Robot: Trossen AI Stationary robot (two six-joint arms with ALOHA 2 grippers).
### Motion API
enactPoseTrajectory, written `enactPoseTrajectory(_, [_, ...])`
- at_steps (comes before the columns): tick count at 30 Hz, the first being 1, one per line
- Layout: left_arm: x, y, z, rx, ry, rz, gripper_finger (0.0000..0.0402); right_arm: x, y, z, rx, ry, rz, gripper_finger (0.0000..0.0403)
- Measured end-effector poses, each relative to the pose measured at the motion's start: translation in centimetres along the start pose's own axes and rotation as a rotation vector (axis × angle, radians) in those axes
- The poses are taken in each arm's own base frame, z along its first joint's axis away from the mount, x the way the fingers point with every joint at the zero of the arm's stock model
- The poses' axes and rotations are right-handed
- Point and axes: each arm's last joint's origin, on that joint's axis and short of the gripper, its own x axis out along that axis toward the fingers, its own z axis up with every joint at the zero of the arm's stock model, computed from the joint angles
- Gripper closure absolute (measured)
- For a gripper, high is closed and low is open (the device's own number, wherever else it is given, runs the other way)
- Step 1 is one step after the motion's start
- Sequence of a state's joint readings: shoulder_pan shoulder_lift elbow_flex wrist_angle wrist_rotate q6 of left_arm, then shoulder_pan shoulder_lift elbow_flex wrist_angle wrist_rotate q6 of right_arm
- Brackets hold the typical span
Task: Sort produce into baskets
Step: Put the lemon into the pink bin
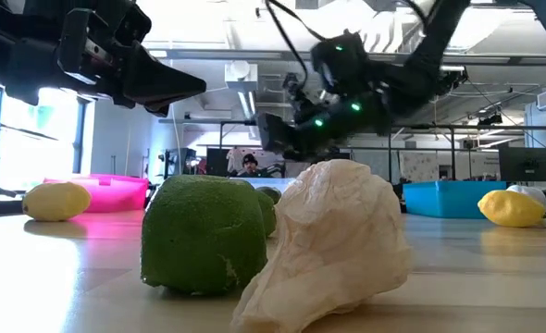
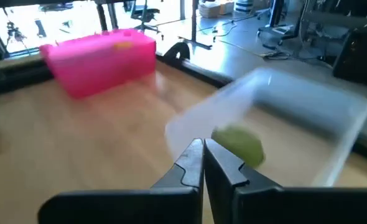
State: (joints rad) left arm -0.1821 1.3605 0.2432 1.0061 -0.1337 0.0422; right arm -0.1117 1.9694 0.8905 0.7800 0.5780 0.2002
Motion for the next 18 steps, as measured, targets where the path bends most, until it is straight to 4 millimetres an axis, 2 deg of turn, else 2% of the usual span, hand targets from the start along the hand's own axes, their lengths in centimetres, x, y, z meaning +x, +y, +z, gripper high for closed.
enactPoseTrajectory(4, [0.0,0.0,0.0,0.003,0.001,0.000,0.0401,-2.2,0.4,-2.4,0.043,0.019,-0.021,0.0403])
enactPoseTrajectory(10, [0.0,0.0,0.0,-0.011,0.005,0.002,0.0401,-6.1,2.3,-5.3,0.115,0.046,-0.032,0.0403])
enactPoseTrajectory(14, [0.0,0.0,-0.2,-0.010,0.019,0.004,0.0401,-8.6,4.1,-6.4,0.146,0.027,-0.033,0.0403])
enactPoseTrajectory(18, [0.0,0.0,-0.2,-0.010,0.021,0.005,0.0401,-10.6,5.8,-7.0,0.193,0.047,0.048,0.0403])
